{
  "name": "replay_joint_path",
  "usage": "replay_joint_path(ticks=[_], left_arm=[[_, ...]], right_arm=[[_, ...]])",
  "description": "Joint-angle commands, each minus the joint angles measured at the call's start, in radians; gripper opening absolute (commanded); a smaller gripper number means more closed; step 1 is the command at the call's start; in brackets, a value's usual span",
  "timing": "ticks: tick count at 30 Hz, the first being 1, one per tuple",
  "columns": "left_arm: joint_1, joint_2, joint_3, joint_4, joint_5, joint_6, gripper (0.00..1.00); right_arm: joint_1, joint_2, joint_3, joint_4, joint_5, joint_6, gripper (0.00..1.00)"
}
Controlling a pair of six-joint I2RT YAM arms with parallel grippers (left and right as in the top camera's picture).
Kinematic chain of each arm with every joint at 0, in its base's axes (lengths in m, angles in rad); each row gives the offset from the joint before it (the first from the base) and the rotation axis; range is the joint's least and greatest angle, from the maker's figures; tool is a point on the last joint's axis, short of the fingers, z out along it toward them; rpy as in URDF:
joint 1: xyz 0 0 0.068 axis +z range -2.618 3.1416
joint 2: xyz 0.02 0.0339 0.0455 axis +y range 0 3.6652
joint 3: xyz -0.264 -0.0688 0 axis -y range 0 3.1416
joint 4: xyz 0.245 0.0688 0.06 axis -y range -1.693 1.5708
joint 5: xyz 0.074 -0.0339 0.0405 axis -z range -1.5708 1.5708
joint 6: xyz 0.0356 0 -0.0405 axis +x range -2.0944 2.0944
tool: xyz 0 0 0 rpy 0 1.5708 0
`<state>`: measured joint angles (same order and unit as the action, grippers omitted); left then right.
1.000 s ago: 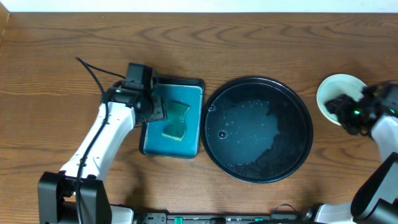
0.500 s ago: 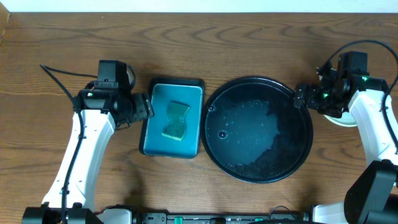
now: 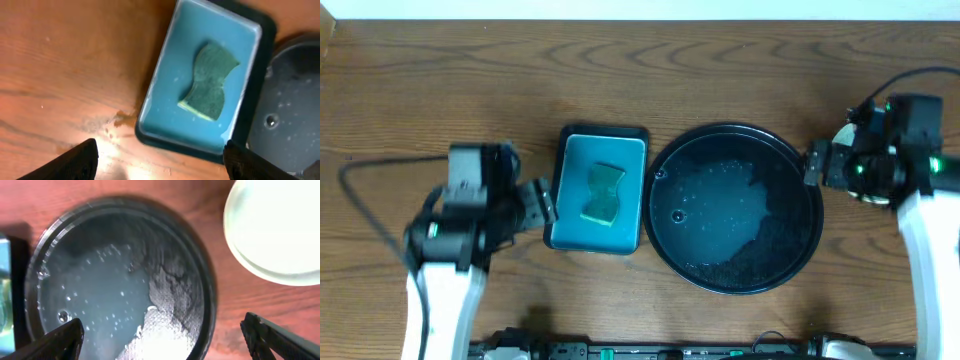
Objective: Clean dirty plates on tray and stack at the side
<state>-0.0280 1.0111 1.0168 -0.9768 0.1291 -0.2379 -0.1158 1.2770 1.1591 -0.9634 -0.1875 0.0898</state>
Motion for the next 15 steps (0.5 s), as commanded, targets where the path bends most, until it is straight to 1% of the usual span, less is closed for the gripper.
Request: replay_joint_path(ticks=[1, 4, 8, 12, 15], left_arm=[[0.003, -0.139, -0.074, 0.042, 0.005, 0.02, 0.81], [0.003, -0.241, -0.12, 0.062, 0.005, 0.019, 0.81], [0.003, -0.312, -0.132, 0.028, 0.005, 0.02, 0.81], [0.003, -0.324, -0.132, 0.028, 0.005, 0.02, 0.81], [0.003, -0.319, -0.132, 0.028, 0.005, 0.019, 0.81]], right_arm=[[0.04, -0.162, -0.103, 0.043, 0.046, -0.008, 0.99], [0.05, -0.309, -0.193, 0.087, 0.048, -0.008, 0.99], [0.05, -0.442, -0.251, 0.082, 0.049, -0.009, 0.99], [0.05, -0.515, -0.264, 0.043, 0.049, -0.009, 0.99], [0.05, -0.529, -0.264, 0.016, 0.049, -0.009, 0.99]])
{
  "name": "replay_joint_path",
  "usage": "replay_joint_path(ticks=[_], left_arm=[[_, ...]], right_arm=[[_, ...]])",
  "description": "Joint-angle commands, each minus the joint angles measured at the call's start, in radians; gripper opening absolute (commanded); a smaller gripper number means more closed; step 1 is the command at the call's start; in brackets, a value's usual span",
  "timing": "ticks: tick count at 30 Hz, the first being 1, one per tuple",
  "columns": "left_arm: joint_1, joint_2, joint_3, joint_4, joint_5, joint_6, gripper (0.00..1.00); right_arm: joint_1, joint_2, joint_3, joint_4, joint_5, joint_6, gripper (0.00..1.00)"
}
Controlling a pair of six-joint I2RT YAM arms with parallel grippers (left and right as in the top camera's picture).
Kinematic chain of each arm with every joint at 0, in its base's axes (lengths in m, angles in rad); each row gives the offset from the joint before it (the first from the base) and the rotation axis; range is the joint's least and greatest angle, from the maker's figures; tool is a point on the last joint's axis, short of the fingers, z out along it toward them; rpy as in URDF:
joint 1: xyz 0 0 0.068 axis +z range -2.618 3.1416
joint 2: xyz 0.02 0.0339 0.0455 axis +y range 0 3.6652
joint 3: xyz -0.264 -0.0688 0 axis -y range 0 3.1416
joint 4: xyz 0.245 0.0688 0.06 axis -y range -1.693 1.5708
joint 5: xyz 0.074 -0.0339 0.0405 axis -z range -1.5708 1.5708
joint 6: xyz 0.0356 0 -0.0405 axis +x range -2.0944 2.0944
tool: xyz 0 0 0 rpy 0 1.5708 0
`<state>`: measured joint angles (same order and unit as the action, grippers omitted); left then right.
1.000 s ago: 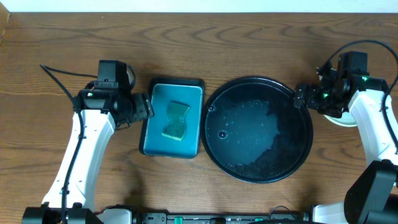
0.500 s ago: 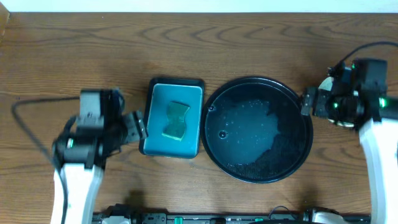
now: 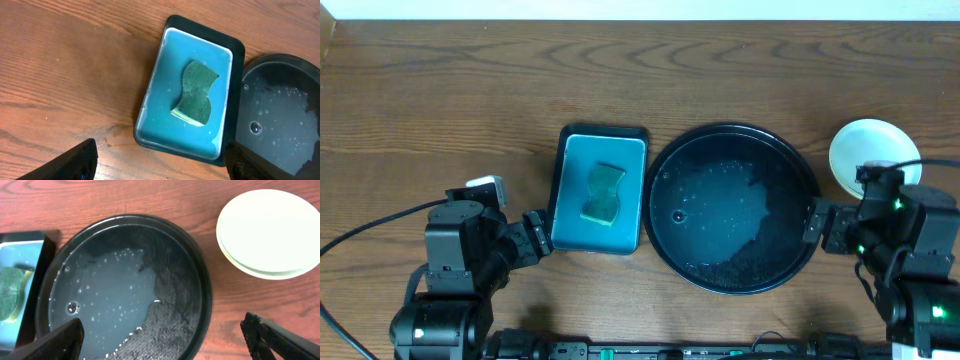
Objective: Clean dirty plates on tray and stack at the side
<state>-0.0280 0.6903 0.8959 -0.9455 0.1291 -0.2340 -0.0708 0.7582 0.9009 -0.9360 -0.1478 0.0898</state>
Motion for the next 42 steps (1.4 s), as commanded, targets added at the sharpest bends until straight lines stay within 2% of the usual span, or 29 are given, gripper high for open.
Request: replay_joint_path(ticks=[1, 19, 23, 30, 42], left_arm=[[0.003, 0.003, -0.011, -0.003, 0.005, 0.016, 0.82], [0.003, 0.003, -0.011, -0.003, 0.005, 0.016, 0.82], [0.003, 0.003, -0.011, -0.003, 0.005, 0.016, 0.82], [0.003, 0.003, -0.011, -0.003, 0.005, 0.016, 0.82], [0.003, 0.003, -0.011, -0.003, 0.005, 0.016, 0.82]], right_arm=[[0.005, -0.01, -0.006, -0.019, 0.01, -0.009, 0.99], [0.006, -0.012, -0.006, -0.061, 0.024, -0.009, 0.99], [0.007, -0.036, -0.016, -0.019, 0.009, -0.009, 0.99], [0.007, -0.169, -0.135, 0.215, 0.01, -0.04, 0.99], [0.026, -0.624, -0.647, 0.896, 0.009, -0.032, 0.99]])
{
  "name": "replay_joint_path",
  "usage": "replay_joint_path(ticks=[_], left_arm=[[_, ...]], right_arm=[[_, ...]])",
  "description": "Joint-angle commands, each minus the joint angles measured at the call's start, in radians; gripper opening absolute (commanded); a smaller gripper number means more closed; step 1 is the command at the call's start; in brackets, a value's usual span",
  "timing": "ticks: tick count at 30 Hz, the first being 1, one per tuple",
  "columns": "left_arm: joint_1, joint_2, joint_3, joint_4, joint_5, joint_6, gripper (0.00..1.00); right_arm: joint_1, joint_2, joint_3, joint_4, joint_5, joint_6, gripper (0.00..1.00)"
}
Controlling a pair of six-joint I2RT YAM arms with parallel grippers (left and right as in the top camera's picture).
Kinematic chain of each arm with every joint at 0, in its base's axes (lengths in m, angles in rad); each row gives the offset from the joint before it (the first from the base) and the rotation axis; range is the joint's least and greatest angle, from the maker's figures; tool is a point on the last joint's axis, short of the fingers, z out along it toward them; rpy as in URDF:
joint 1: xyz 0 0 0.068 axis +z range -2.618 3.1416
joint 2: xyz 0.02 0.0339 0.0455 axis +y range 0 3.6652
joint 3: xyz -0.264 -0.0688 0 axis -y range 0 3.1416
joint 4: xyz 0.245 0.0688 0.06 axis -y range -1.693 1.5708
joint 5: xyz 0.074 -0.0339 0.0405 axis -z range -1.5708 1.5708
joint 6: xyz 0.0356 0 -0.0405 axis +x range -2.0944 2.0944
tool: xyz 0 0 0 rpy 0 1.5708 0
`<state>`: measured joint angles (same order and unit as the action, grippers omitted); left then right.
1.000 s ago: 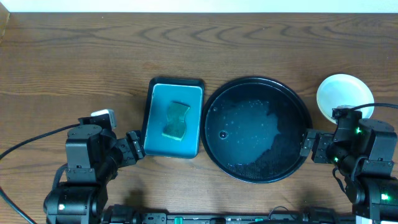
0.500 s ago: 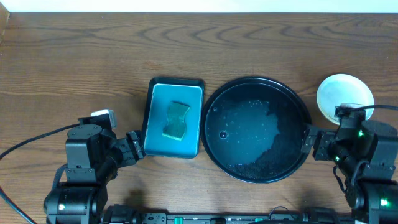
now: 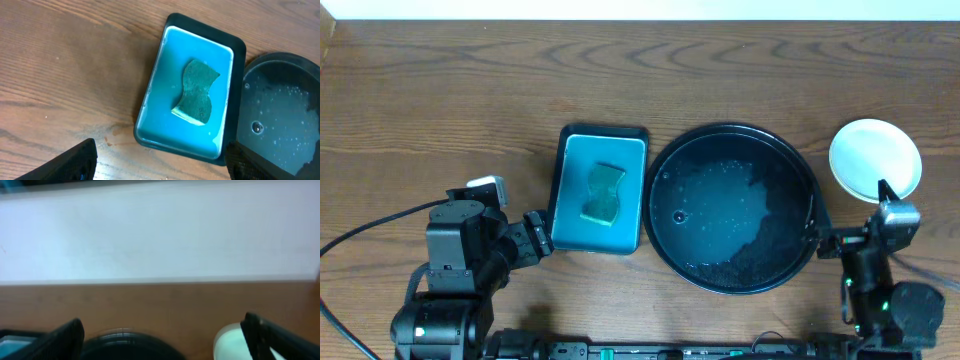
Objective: Clean dirty plates on tray and stack at the side
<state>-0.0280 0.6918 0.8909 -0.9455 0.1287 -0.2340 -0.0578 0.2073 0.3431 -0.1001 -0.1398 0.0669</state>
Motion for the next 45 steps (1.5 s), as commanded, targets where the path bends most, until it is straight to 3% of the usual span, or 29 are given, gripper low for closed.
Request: replay_joint_path(ticks=[1, 8, 16, 45], left_arm=[[0.003, 0.001, -0.006, -0.003, 0.006, 0.016, 0.82], [0.003, 0.001, -0.006, -0.003, 0.006, 0.016, 0.82], [0.003, 0.001, -0.006, -0.003, 0.006, 0.016, 0.82], [0.003, 0.001, -0.006, -0.003, 0.006, 0.016, 0.82]], right_arm=[[0.013, -0.106, -0.132, 0.114, 0.001, -0.009, 0.99], [0.019, -0.203, -0.332, 0.326, 0.002, -0.022, 0.99], [0.024, -0.203, -0.338, 0.032, 0.012, -0.09, 0.99], [0.039, -0.202, -0.338, 0.036, 0.012, -0.09, 0.99]])
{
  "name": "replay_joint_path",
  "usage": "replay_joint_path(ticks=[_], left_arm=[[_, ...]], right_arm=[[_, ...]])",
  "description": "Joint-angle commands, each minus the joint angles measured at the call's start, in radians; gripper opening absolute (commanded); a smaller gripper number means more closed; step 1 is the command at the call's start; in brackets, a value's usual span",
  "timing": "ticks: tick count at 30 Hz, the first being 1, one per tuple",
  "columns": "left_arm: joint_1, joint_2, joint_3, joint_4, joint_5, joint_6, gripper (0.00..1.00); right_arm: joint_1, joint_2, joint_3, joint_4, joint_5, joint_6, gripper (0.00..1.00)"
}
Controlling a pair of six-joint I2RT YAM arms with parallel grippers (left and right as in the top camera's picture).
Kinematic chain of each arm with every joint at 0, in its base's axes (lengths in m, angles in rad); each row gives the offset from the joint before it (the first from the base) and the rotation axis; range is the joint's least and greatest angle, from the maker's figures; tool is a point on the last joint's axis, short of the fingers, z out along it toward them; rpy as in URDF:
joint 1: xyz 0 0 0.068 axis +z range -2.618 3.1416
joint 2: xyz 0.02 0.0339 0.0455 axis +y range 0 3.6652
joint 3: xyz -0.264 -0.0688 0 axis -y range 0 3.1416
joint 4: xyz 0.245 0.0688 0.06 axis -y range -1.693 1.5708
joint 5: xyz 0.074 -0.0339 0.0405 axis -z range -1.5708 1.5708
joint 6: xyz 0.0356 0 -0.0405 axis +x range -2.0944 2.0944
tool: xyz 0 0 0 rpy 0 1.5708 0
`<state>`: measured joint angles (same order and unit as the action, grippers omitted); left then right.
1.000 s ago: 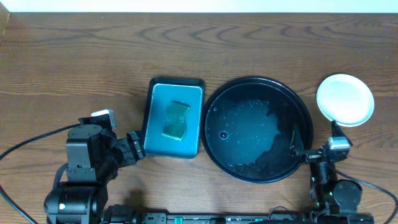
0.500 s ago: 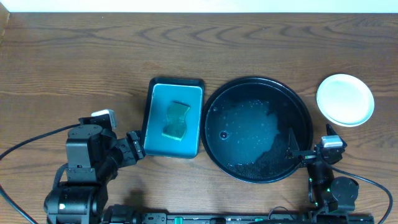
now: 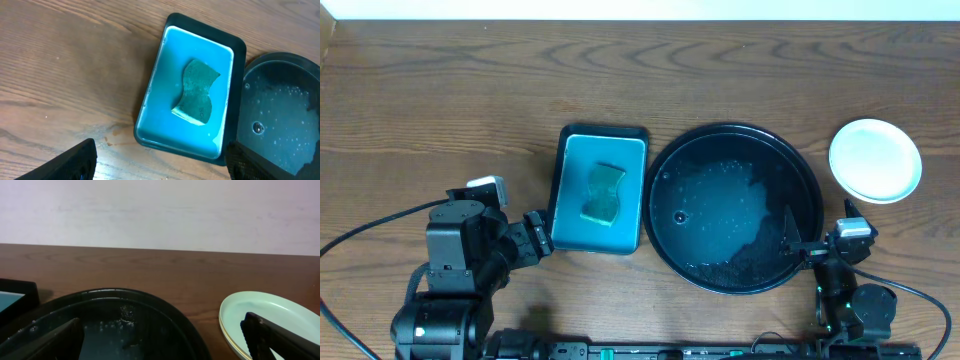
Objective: Clean dirty plates on tray and stack at the side
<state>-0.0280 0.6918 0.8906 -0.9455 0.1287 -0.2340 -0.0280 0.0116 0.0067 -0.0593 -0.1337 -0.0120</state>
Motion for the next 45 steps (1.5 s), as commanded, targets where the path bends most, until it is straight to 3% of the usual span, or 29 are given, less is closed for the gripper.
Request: replay_joint_path(ticks=[1, 14, 26, 34, 39, 45], left_arm=[[0.003, 0.001, -0.005, -0.003, 0.006, 0.016, 0.82], [0.006, -0.096, -0.041, -0.028, -0.035, 0.017, 0.82], [0.047, -0.458, -0.458, 0.329, -0.069, 0.062, 0.82], [0.047, -0.665, -0.747, 0.718, -0.066, 0.071, 0.82], [0.047, -0.69, -0.885, 1.023, -0.006, 0.2, 0.82], [0.047, -0.69, -0.887, 1.01, 0.023, 0.383, 0.82]], right_arm=[[0.009, -0.006, -0.001, -0.005, 0.006, -0.011, 0.99], [0.009, -0.006, -0.001, -0.005, 0.006, -0.011, 0.99], [0.009, -0.006, -0.001, -0.005, 0.006, -0.011, 0.99], [0.009, -0.006, -0.001, -0.005, 0.006, -0.011, 0.99], [0.009, -0.006, -0.001, -0.005, 0.006, -0.011, 0.99], [0.009, -0.006, -0.001, -0.005, 0.006, -0.011, 0.99]])
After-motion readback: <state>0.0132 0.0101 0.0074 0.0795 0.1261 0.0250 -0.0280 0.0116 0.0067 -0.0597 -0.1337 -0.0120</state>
